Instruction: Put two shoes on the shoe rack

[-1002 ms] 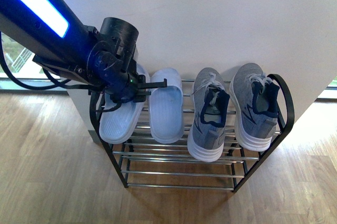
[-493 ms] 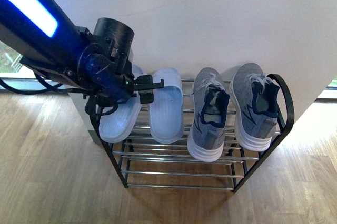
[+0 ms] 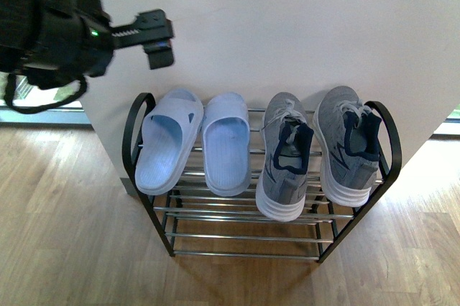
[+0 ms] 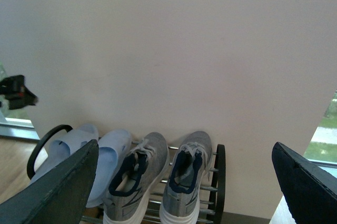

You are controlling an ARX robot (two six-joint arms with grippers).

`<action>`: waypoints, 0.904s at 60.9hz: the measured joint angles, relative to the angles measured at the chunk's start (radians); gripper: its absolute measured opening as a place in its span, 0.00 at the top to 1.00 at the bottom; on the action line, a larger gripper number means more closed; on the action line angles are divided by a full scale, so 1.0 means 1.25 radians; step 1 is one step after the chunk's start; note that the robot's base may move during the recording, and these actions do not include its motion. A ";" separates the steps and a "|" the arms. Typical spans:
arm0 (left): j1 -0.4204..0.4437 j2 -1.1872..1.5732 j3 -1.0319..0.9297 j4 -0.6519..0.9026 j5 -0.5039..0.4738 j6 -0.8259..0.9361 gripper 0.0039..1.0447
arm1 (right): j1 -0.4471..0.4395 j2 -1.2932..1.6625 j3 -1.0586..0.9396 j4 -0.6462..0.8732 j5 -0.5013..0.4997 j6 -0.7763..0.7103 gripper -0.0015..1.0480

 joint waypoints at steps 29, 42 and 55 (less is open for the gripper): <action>0.155 -0.711 -0.364 -0.197 -0.119 0.051 0.09 | 0.000 0.000 0.000 0.000 0.000 0.000 0.09; 0.162 -0.834 -0.406 -0.254 -0.108 0.045 0.09 | 0.000 0.000 0.000 0.000 0.000 0.000 0.09; 0.216 -0.856 -0.562 0.134 0.128 0.209 0.33 | 0.000 0.000 0.000 0.000 0.000 0.000 0.09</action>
